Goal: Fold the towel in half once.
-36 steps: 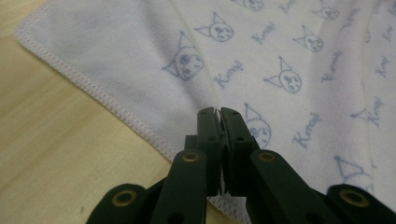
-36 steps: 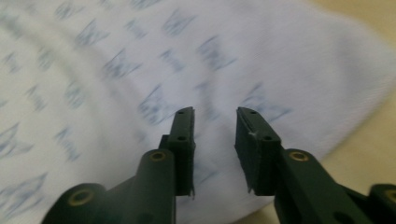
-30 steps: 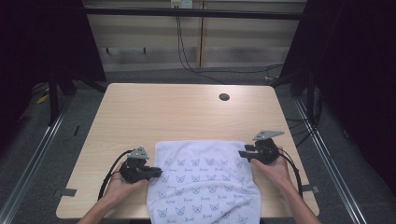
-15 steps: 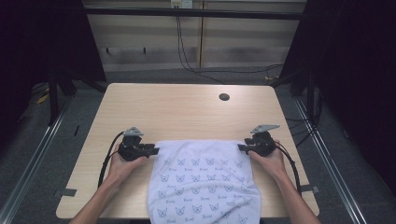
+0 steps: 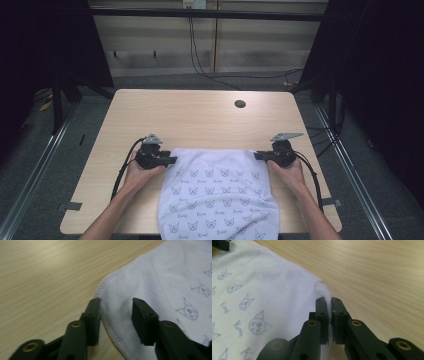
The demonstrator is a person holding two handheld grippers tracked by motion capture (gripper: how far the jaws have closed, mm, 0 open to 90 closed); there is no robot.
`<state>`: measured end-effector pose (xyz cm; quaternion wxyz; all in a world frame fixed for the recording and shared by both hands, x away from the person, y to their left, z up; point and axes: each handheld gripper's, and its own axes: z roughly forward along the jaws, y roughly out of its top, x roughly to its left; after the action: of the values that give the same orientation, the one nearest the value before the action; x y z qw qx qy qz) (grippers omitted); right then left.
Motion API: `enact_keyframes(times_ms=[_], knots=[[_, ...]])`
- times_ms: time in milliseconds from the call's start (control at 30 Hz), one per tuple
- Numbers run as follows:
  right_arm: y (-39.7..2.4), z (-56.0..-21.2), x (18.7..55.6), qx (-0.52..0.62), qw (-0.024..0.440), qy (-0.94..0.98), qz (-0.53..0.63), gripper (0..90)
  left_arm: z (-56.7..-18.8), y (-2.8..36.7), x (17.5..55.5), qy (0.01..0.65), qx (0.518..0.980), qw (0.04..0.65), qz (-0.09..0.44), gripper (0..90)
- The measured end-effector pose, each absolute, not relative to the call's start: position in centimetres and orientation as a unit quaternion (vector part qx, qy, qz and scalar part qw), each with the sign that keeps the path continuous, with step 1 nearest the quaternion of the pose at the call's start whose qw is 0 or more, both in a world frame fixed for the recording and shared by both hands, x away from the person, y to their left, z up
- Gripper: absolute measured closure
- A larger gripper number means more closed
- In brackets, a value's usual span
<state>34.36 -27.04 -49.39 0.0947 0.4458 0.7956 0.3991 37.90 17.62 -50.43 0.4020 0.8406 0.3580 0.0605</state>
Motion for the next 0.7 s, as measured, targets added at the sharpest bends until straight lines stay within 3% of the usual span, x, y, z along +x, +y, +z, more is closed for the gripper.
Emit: enact_keyframes(times_ms=[67,100,133,233,333,433,700], knots=[[-27.0,-49.4,34.3,0.446,0.093,0.796,0.400,85.7,-50.2,16.9,37.7,0.330,0.860,0.381,0.086,64.0],[-27.0,-49.4,34.2,0.443,0.089,0.798,0.400,85.7,-50.2,16.6,38.0,0.332,0.859,0.389,0.039,78.9],[-27.0,-49.3,34.2,0.442,0.087,0.799,0.399,85.8,-50.2,16.6,38.0,0.332,0.859,0.389,0.039,85.3],[-27.0,-49.0,33.9,0.441,0.083,0.798,0.402,85.9,-50.0,16.7,37.6,0.327,0.858,0.396,0.031,87.2],[-27.2,-48.2,33.7,0.438,0.079,0.791,0.420,86.0,-48.8,18.1,37.4,0.336,0.831,0.442,0.017,87.3],[-27.6,-46.2,34.3,0.438,0.087,0.776,0.446,86.1,-45.7,19.9,37.9,0.346,0.799,0.489,0.041,87.3],[-28.0,-39.4,37.1,0.427,0.140,0.750,0.485,86.2,-39.3,20.1,40.1,0.334,0.777,0.526,0.095,87.3]])
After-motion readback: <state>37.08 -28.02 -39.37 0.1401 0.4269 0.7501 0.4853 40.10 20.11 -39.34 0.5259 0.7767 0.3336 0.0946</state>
